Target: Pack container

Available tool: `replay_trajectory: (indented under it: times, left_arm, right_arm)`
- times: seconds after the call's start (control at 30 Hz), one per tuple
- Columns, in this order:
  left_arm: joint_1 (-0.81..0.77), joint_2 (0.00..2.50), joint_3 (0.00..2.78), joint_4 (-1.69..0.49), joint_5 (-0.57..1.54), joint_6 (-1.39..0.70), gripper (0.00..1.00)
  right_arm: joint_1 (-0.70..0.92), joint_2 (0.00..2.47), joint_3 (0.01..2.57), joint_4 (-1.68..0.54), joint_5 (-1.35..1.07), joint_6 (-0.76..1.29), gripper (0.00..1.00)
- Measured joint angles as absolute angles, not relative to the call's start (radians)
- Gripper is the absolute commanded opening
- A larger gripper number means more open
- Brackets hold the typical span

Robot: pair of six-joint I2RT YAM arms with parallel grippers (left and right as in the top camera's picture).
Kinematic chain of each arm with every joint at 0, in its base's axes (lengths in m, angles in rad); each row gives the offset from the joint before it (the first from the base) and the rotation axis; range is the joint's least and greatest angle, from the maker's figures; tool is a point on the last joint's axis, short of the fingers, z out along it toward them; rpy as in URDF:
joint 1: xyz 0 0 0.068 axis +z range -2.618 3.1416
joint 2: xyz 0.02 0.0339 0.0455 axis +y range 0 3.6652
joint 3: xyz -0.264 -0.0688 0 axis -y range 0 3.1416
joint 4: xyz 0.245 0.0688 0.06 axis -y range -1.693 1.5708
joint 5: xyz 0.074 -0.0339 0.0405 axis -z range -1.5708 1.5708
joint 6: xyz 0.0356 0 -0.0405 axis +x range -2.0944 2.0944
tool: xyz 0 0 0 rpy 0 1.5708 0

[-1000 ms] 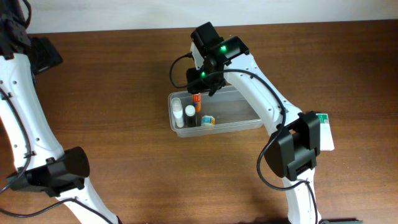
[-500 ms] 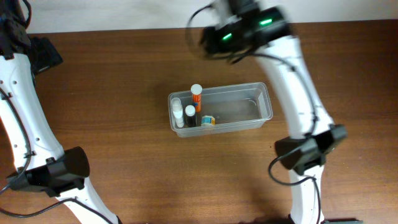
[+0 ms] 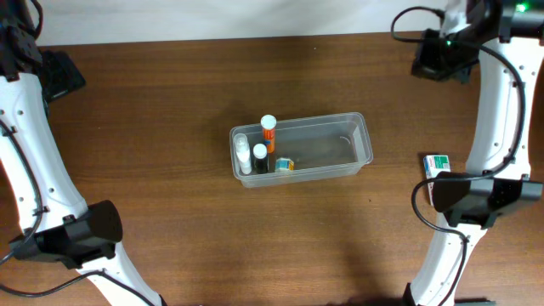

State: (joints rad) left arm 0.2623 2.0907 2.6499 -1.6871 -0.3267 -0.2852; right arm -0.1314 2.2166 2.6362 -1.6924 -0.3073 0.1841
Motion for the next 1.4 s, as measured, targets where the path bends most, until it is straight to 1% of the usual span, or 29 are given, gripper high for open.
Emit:
replay_trajectory:
  times: [0.13,0.33,0.47,0.87,1.0,1.4]
  left_arm:
    - [0.262,2.091,2.65,-1.687,-0.327,-0.285,1.0]
    - [0.262,2.091,2.65,-1.687,-0.326,-0.285,1.0]
    - [0.262,2.091,2.65,-1.687,-0.327,-0.285,1.0]
    - [0.262,2.091,2.65,-1.687,-0.327,-0.285,1.0]
    - [0.262,2.091,2.65,-1.687,-0.327,-0.285,1.0]
    - [0.262,2.091,2.65,-1.687,-0.327,-0.285,1.0]
  right_arm:
    - [-0.056,2.217,2.523,-1.693,-0.332,0.181,0.04]
    - [0.118,2.217,2.284,-1.693,-0.28,0.179,0.04]
    - [0.188,2.217,2.205,-1.694,-0.259,0.178,0.04]
    - [0.199,2.217,2.065,-1.676,-0.23,0.171,0.04]
    - [0.199,2.217,2.057,-1.629,-0.225,0.153,0.04]
    - [0.199,2.217,2.028,-1.64,-0.225,0.144,0.04]
